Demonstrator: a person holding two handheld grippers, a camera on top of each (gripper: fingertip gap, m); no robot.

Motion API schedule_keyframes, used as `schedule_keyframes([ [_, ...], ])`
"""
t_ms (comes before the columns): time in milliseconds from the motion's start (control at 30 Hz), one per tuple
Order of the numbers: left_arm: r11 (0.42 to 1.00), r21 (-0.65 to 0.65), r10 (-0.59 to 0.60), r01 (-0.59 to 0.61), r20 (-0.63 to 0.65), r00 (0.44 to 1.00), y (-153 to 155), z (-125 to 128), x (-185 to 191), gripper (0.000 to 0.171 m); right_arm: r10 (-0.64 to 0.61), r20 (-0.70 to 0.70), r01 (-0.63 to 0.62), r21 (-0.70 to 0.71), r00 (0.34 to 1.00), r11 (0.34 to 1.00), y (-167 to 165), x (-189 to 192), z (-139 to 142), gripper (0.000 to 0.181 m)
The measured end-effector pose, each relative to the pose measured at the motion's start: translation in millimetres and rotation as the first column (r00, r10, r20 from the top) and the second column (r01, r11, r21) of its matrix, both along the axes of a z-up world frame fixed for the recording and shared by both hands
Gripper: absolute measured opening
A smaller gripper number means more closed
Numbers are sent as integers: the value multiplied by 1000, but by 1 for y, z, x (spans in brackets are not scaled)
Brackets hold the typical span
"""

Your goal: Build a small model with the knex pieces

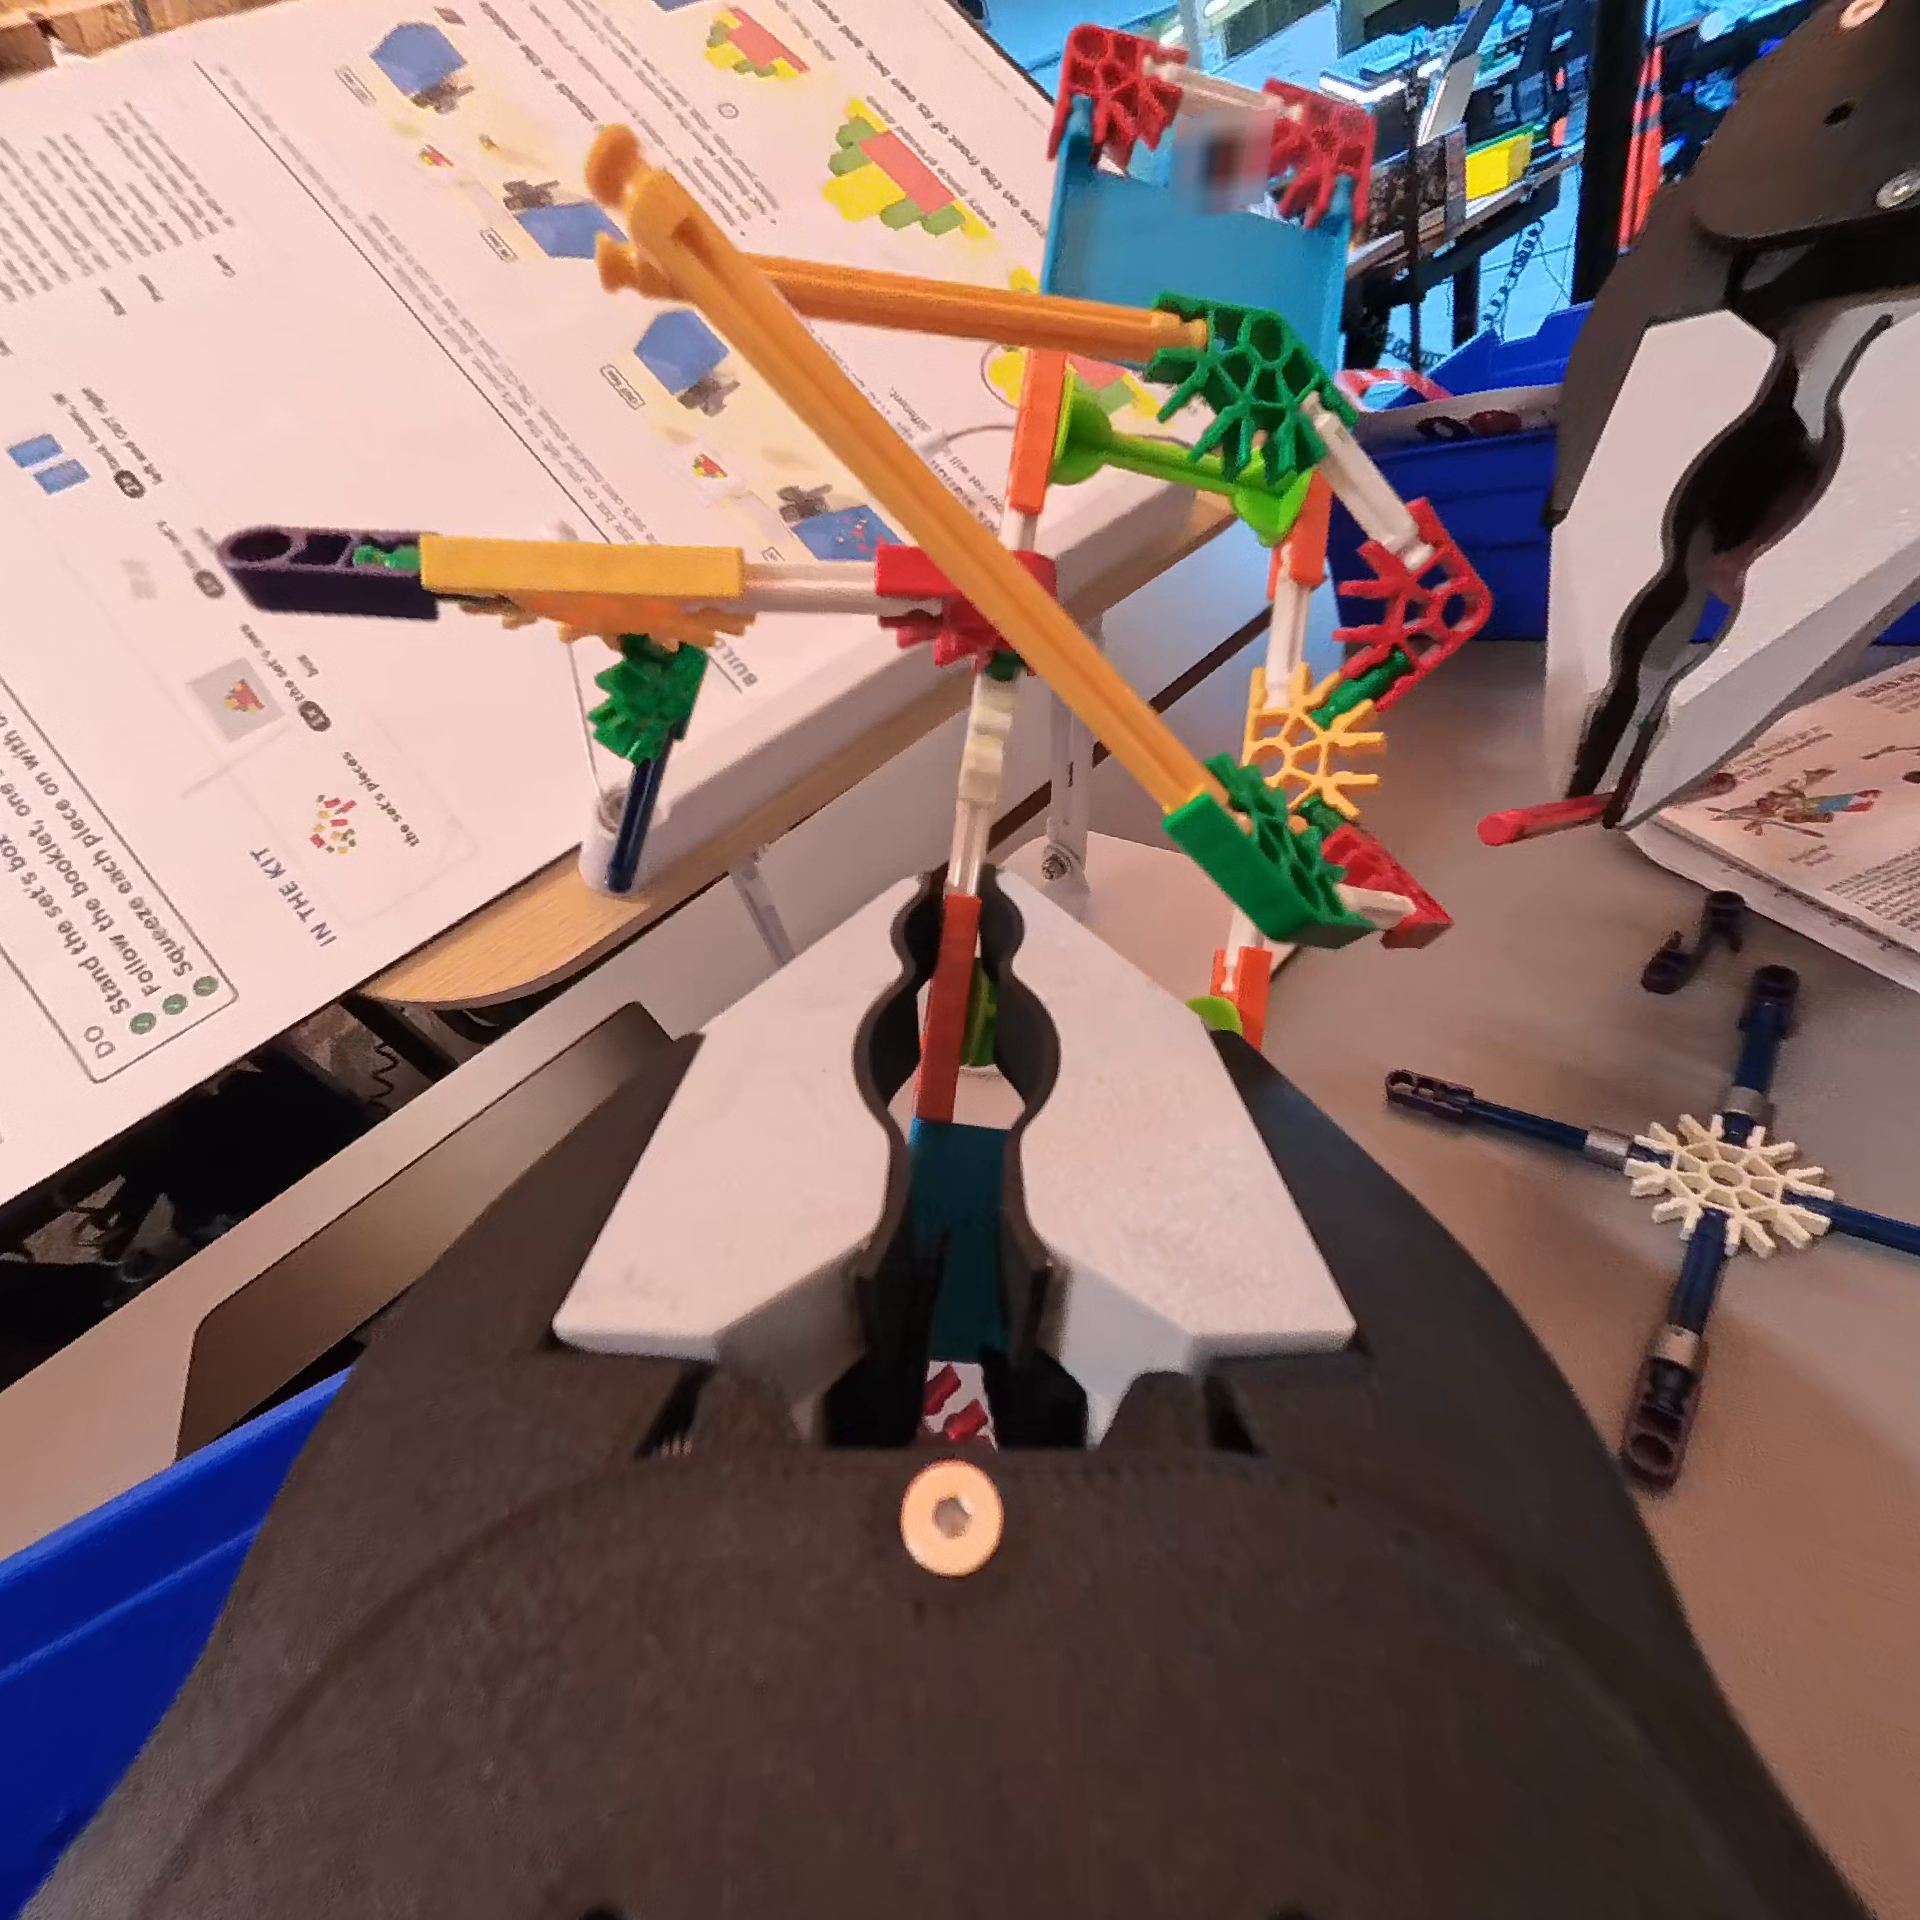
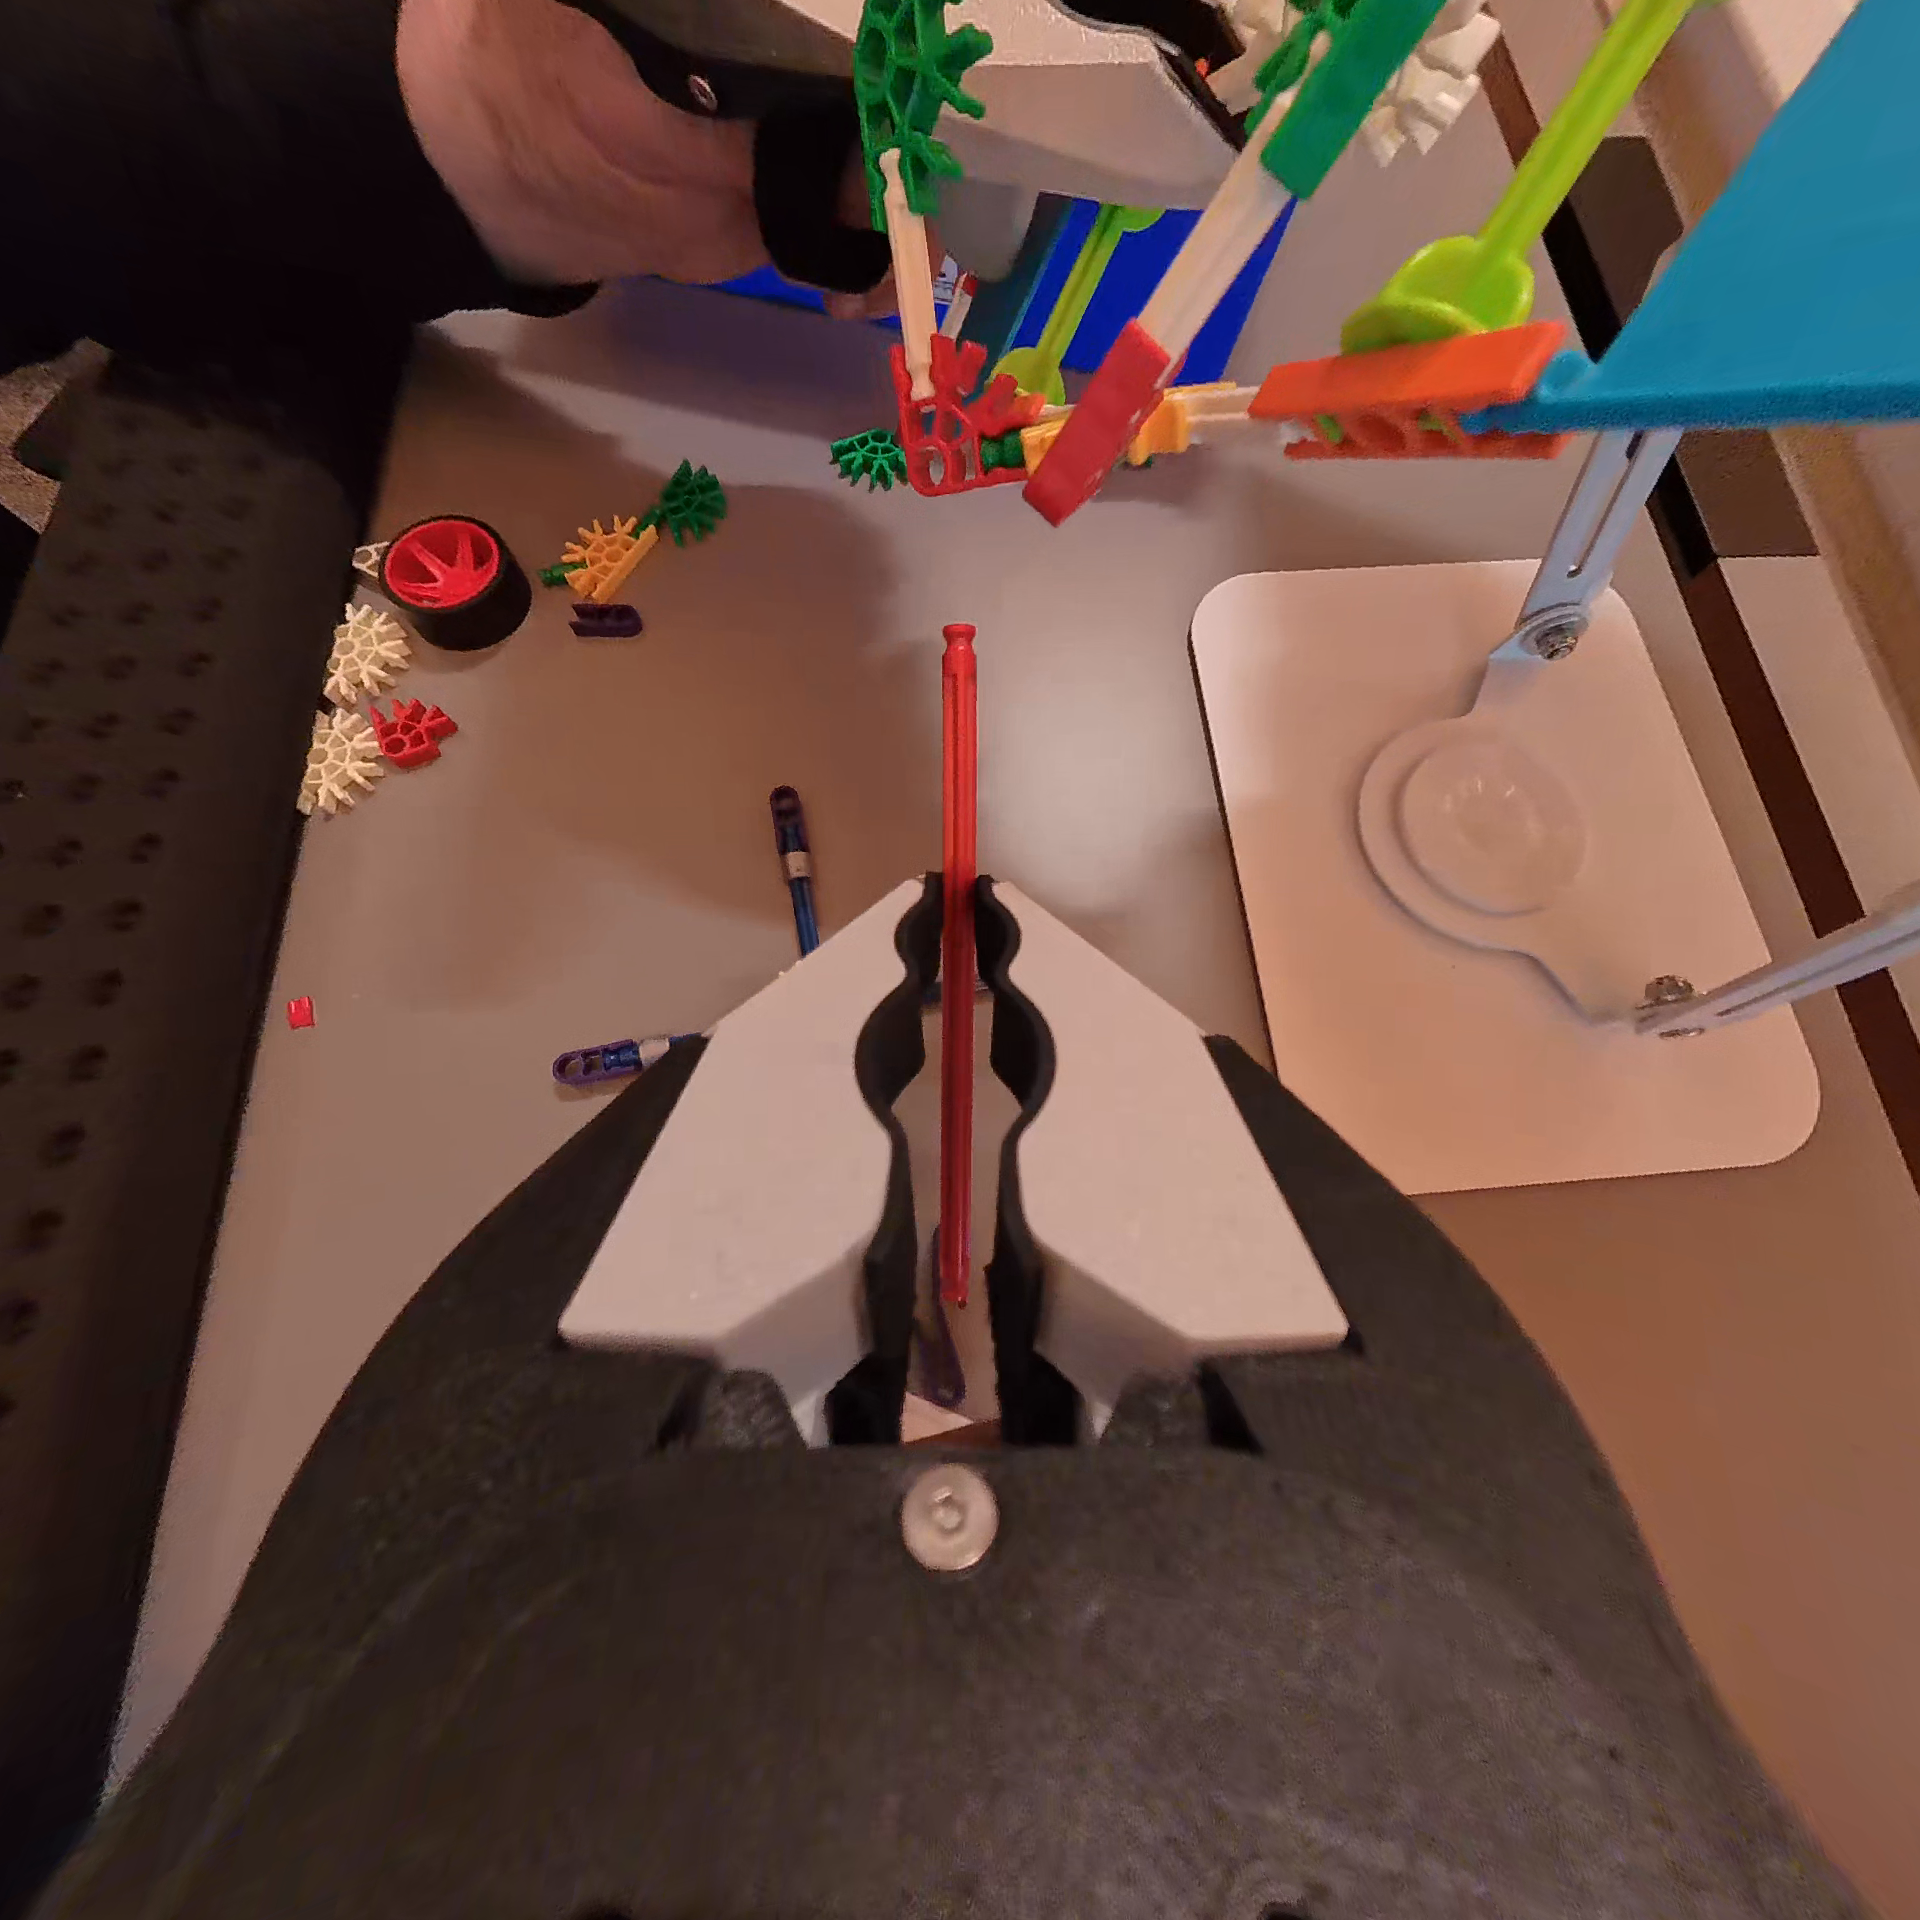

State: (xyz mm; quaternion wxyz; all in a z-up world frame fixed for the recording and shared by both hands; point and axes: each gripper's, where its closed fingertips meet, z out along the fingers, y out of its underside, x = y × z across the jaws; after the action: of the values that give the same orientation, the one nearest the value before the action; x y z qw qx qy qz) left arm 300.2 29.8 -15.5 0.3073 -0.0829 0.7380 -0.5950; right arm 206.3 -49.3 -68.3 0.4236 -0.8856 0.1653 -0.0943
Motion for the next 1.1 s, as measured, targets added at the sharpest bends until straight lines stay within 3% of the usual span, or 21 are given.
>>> schedule_keyframes([
  [667,991,-59,124,-119,85,989,8,12,7,5,-88,-3,88,96,996,991,28,14,18,3],
  [1100,989,-115,96,-89,60,994,9,19,3,4,-174,51,164,156,983,974,17,33,27,3],
])
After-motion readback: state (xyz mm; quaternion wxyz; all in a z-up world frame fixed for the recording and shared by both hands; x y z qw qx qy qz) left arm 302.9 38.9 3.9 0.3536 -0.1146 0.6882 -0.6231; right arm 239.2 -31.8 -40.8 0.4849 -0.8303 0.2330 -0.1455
